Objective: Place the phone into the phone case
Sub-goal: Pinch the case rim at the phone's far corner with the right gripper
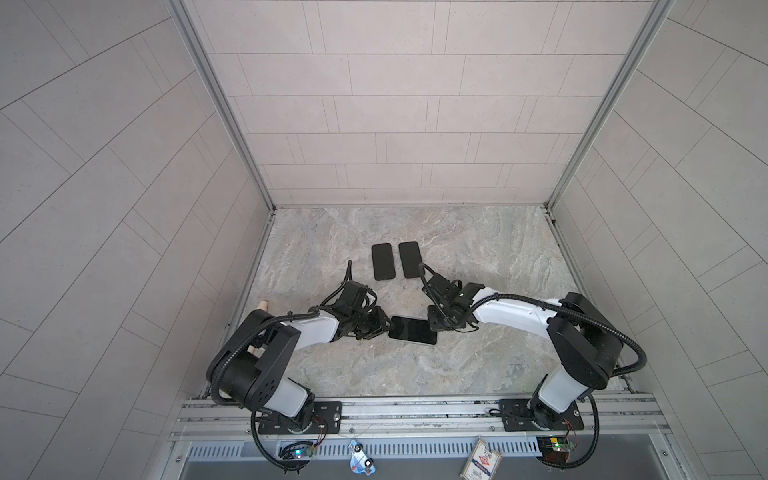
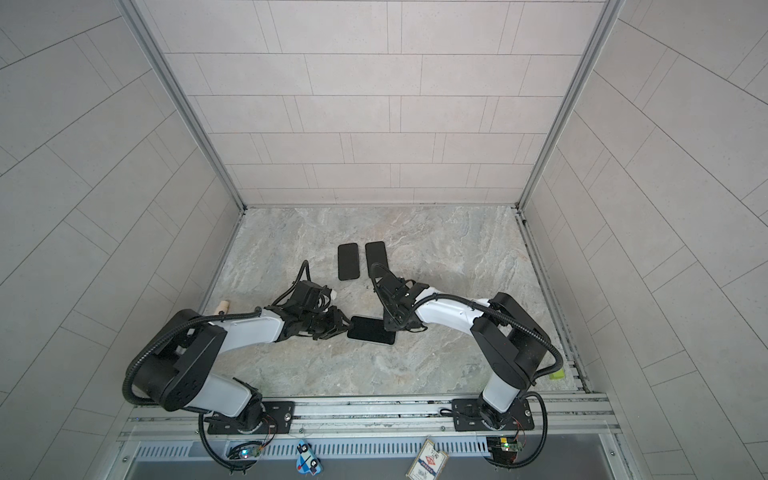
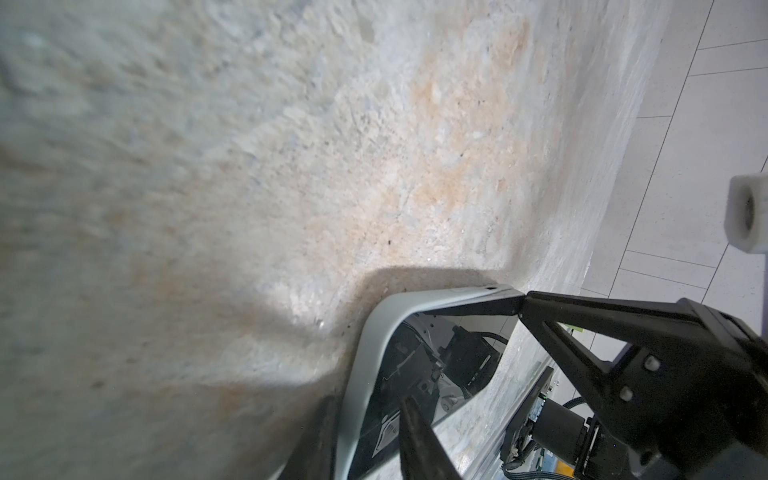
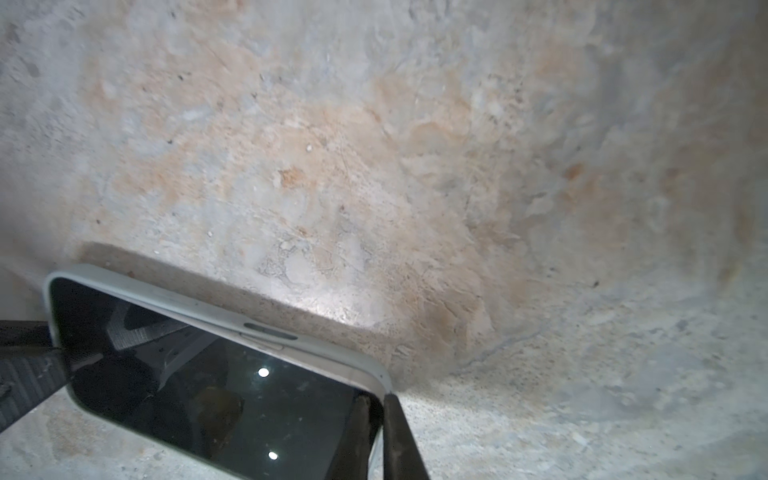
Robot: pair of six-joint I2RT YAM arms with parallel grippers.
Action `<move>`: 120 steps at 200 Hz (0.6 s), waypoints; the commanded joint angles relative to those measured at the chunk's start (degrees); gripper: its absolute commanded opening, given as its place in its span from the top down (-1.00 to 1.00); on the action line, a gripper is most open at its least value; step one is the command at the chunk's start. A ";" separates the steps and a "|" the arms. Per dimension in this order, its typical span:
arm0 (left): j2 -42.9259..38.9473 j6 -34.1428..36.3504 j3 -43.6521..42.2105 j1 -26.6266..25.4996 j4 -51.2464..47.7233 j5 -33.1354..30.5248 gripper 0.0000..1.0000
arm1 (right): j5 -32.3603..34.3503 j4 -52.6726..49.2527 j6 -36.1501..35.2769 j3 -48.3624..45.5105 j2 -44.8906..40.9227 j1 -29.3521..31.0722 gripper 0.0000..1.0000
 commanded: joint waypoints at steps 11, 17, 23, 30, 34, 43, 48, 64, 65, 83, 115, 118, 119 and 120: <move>0.94 0.26 1.04 -0.27 0.29 0.79 0.35 | -4.06 3.18 0.52 -1.06 7.29 0.56 0.77; 0.96 0.25 1.04 -0.22 0.24 0.77 0.35 | -4.16 2.25 0.17 -0.10 8.32 0.78 0.77; 0.94 0.25 0.98 -0.27 0.23 0.77 0.35 | -4.17 1.46 -0.21 0.96 9.23 0.99 0.77; 0.93 0.24 1.04 -0.27 0.29 0.86 0.36 | -4.13 0.51 -0.53 2.09 10.31 1.31 0.77; 0.90 0.24 1.04 -0.27 0.31 0.75 0.35 | -4.10 0.17 -0.69 2.52 10.73 1.50 0.77; 0.93 0.24 1.04 -0.27 0.22 0.72 0.35 | -4.11 -0.42 -0.96 3.41 11.56 1.82 0.77; 0.86 0.25 1.04 -0.27 0.21 0.74 0.35 | -4.11 -0.59 -1.01 3.64 11.91 1.92 0.77; 0.87 0.23 0.97 -0.27 0.18 0.68 0.35 | -4.11 -0.21 -0.95 3.43 11.78 1.90 0.77; 0.88 0.24 0.96 -0.27 0.16 0.68 0.35 | -4.06 -0.14 -0.94 3.33 11.69 1.90 0.77; 0.88 0.18 1.04 -0.27 0.18 0.68 0.36 | -4.06 2.35 -0.03 1.00 9.71 1.70 0.77; 0.97 0.24 1.13 -0.31 0.30 0.74 0.36 | -6.01 4.24 0.49 -0.74 9.51 0.75 0.75; 0.97 0.25 1.13 -0.28 0.23 0.77 0.36 | -6.26 3.97 0.37 -0.40 9.93 0.75 0.75; 0.97 0.20 1.13 -0.28 0.27 0.77 0.36 | -6.37 3.89 0.34 -0.30 10.19 0.75 0.75; 1.02 0.22 1.13 -0.27 0.25 0.73 0.36 | -6.47 3.84 0.32 -0.16 10.41 0.75 0.75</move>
